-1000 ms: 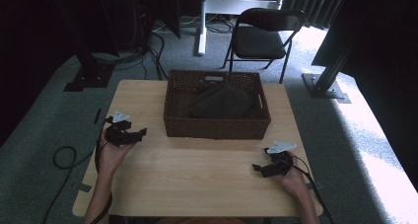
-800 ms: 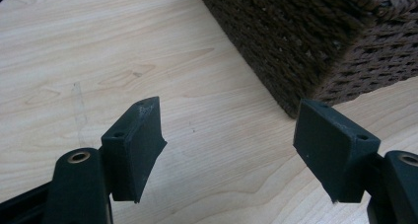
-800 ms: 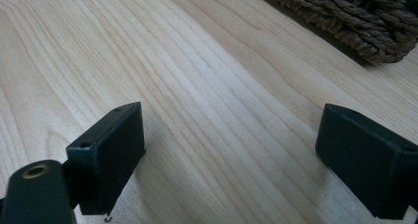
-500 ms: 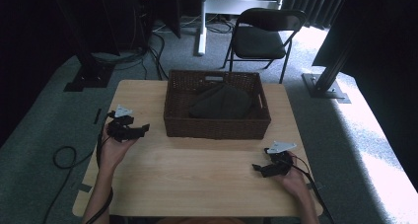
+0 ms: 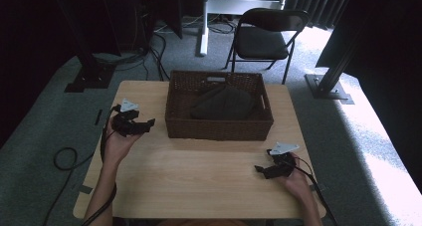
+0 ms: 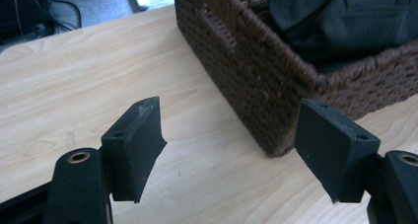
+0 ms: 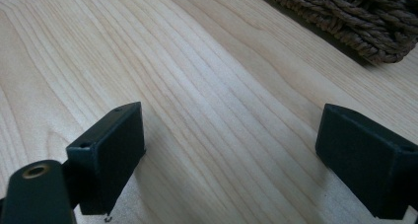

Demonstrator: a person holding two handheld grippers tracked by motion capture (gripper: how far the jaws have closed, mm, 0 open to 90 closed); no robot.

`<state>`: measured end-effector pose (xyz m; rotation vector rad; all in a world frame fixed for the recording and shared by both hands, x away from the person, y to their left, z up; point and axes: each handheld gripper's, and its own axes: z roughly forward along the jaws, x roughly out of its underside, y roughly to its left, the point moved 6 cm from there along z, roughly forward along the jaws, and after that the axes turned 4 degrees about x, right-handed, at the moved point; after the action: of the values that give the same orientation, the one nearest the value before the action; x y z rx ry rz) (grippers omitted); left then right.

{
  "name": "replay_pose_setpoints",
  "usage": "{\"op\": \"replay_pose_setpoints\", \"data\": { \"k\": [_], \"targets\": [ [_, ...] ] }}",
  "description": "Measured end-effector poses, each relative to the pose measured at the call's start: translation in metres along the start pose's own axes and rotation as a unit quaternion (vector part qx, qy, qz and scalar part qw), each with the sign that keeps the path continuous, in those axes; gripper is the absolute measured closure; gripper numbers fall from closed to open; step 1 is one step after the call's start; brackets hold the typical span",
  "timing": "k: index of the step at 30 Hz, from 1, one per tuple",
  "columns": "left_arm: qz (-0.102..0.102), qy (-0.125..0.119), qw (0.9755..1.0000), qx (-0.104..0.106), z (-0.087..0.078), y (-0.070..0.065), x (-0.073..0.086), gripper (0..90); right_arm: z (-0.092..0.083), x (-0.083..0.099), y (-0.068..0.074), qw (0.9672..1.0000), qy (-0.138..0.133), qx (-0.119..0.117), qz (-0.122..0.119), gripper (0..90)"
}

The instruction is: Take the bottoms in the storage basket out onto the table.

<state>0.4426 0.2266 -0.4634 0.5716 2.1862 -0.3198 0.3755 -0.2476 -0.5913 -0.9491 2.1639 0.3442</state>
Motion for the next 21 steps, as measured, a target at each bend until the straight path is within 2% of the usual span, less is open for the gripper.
{"op": "replay_pose_setpoints", "data": {
  "k": [21],
  "targets": [
    [0.032,-0.008,0.9994,0.009,0.006,-0.016,-0.036,25.7,0.0,0.0,0.0,1.0,0.0,0.0,0.0,11.3]
  ]
}}
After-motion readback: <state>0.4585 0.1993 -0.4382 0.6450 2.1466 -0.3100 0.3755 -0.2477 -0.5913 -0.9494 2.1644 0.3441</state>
